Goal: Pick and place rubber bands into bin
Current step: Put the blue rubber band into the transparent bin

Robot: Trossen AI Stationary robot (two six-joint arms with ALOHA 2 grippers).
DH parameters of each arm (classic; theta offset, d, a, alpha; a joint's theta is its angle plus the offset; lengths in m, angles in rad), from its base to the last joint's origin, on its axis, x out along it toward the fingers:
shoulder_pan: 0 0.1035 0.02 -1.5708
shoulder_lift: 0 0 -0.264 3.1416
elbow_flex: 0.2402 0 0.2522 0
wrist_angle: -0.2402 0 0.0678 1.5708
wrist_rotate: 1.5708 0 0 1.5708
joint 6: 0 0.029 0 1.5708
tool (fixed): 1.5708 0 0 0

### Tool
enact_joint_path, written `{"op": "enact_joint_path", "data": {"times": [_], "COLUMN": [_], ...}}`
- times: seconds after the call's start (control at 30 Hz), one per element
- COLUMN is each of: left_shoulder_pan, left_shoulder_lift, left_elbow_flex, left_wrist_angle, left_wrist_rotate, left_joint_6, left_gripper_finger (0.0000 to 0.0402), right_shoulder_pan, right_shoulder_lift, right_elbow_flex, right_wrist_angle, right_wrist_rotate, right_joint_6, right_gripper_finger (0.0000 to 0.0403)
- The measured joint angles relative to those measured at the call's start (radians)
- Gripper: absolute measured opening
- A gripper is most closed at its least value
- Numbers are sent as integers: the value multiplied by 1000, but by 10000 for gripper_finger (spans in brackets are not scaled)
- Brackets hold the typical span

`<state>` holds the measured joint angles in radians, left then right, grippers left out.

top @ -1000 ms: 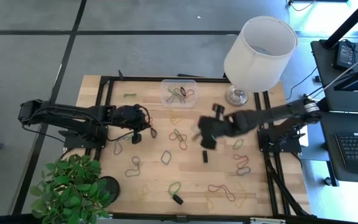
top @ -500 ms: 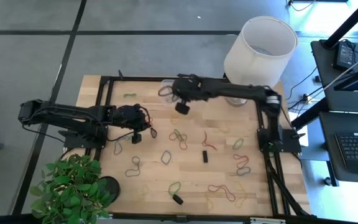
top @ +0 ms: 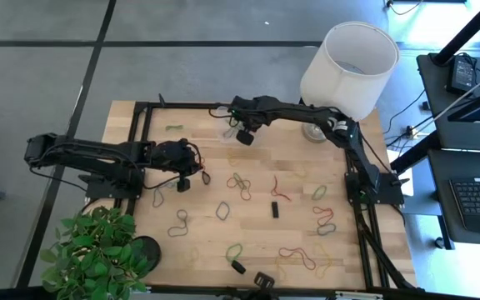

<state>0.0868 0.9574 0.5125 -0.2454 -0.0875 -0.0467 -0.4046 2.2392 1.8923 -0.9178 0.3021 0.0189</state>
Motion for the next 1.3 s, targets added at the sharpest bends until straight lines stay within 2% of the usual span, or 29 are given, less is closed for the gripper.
{"op": "enact_joint_path", "data": {"times": [0.13,0.4,0.57,0.7,0.83,1.17,1.3], "left_shoulder_pan": [0,0,0,0,0,0,0], "left_shoulder_lift": [0,0,0,0,0,0,0], "left_elbow_flex": [0,0,0,0,0,0,0], "left_wrist_angle": [2,3,3,3,3,3,3], "left_wrist_rotate": [0,0,-1,-1,-1,-1,-1], "left_joint_6": [0,0,0,-1,-1,-1,-1], "left_gripper_finger": [3,2,4,5,1,3,1], "right_shoulder_pan": [-3,-4,-4,-4,-3,-2,-2], "right_shoulder_lift": [-1,-7,-7,-7,-7,-7,-17], "right_elbow_flex": [0,0,0,0,0,0,0], "right_wrist_angle": [-12,-35,-53,-85,-90,-75,-74], "right_wrist_rotate": [-35,-35,-39,-173,-88,-89,-137], "right_joint_6": [4,4,5,-26,20,-25,-52], "right_gripper_finger": [61,98,99,100,100,100,100]}}
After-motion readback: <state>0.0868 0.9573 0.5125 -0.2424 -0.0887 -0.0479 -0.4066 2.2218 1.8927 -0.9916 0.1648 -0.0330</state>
